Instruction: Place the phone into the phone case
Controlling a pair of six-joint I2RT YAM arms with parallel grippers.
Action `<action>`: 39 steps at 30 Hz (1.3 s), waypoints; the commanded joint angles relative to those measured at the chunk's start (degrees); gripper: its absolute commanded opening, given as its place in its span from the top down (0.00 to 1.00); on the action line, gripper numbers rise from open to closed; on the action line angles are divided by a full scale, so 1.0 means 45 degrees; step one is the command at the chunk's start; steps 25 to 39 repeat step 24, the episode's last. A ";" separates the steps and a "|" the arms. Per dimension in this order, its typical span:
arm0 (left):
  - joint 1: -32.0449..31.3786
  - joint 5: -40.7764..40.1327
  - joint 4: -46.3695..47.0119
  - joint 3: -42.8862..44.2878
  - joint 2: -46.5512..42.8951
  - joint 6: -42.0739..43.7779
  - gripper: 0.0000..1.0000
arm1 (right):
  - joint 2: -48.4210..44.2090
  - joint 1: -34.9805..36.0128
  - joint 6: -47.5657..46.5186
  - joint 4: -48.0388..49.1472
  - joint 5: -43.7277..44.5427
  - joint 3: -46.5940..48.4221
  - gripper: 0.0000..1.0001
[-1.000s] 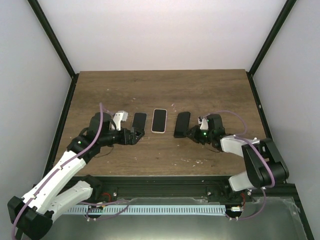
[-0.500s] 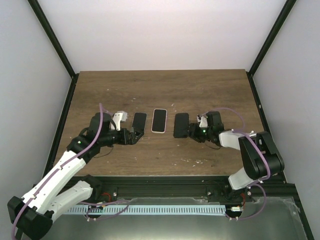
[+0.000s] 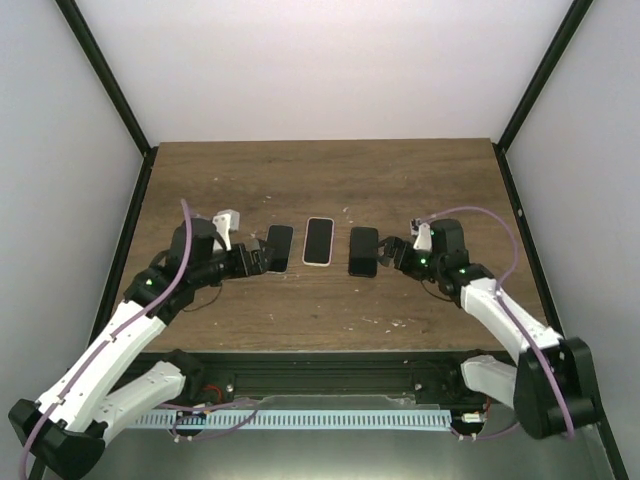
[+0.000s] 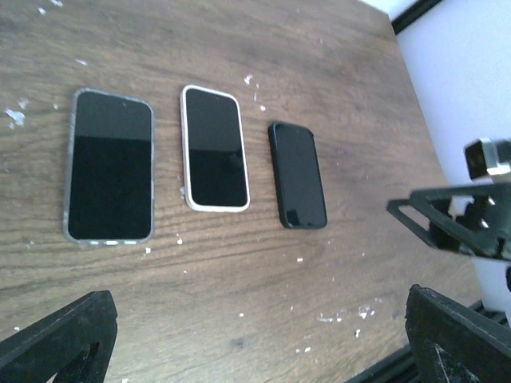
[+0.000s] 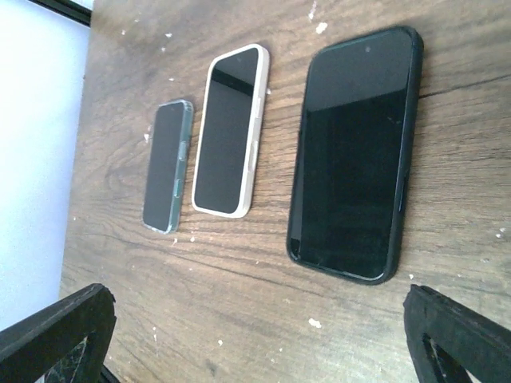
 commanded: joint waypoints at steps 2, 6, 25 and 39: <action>0.0036 -0.1729 -0.0802 0.1226 -0.0254 -0.0437 0.00 | -0.2634 -0.0046 -0.0546 -0.2309 0.0635 0.0908 0.00; 0.0027 -0.2430 -0.1049 0.1718 -0.0533 -0.0167 0.00 | -0.4618 -0.0040 -0.0603 -0.3472 0.1097 0.1495 0.00; 0.0038 -0.1490 -0.0493 0.1688 -0.1001 -0.0467 0.00 | -0.8209 -0.0051 -0.0205 -0.4844 0.1084 0.2334 0.00; 0.0038 -0.1490 -0.0493 0.1688 -0.1001 -0.0467 0.00 | -0.8209 -0.0051 -0.0205 -0.4844 0.1084 0.2334 0.00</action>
